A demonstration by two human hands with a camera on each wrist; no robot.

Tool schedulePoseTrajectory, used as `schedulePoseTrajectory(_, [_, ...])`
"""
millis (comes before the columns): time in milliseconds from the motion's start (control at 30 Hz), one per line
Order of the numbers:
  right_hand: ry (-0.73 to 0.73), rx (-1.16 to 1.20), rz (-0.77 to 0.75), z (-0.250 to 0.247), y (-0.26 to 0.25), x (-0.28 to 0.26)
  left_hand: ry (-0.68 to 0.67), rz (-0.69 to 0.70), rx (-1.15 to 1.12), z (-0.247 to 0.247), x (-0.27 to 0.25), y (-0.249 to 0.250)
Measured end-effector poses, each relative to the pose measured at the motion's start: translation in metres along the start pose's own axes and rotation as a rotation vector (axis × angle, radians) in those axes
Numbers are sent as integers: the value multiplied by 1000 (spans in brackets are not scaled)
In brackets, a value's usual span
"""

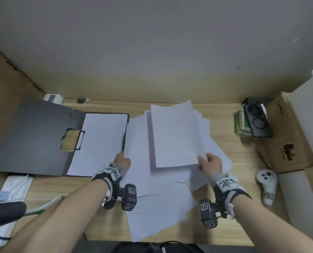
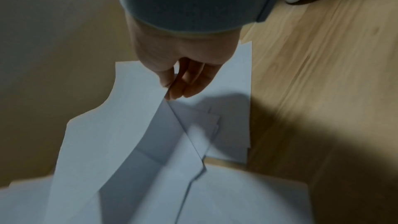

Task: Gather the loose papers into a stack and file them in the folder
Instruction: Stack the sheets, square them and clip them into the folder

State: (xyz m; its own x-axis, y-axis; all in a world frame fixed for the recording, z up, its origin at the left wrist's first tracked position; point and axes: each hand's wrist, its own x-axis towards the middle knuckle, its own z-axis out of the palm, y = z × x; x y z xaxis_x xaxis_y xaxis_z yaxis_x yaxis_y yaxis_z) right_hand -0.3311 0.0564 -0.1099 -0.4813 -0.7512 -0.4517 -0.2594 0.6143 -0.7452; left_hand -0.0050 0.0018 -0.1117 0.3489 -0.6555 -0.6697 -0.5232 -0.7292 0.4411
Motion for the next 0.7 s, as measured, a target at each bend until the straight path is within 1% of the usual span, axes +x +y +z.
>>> schedulePoseTrajectory(67, [-126,-73,-14,11,8,-12,-75,-30,-68,2,2,-5])
schedulePoseTrajectory(133, [-229,-114,-8,23,16,-22,-105,-66,-212,5,0,-9])
schedulePoseTrajectory(200, [-305,-170,-11,36,22,-31,-117,-115,-405,7,-4,-13])
schedulePoseTrajectory(267, [-351,-218,-9,46,27,-37,-166,-114,-563,12,-4,-20])
schedulePoseTrajectory(333, [-392,-251,-10,53,31,-39,-183,-39,-536,15,-7,-30])
schedulePoseTrajectory(433, [-428,-319,-28,56,26,-44,-121,46,-380,16,-11,-39])
schedulePoseTrajectory(500, [-372,-324,-38,55,17,-42,-99,84,-388,11,-13,-35])
schedulePoseTrajectory(567, [-263,-220,-56,52,1,-39,-110,142,-401,-1,-22,-24])
schedulePoseTrajectory(600, [-233,-144,-63,51,-9,-38,-112,173,-397,-8,-25,-19])
schedulePoseTrajectory(633, [-236,-79,-71,50,-22,-35,-124,208,-391,-19,-33,-11])
schedulePoseTrajectory(700, [-296,5,-66,48,-51,-32,-163,288,-381,-32,-39,5])
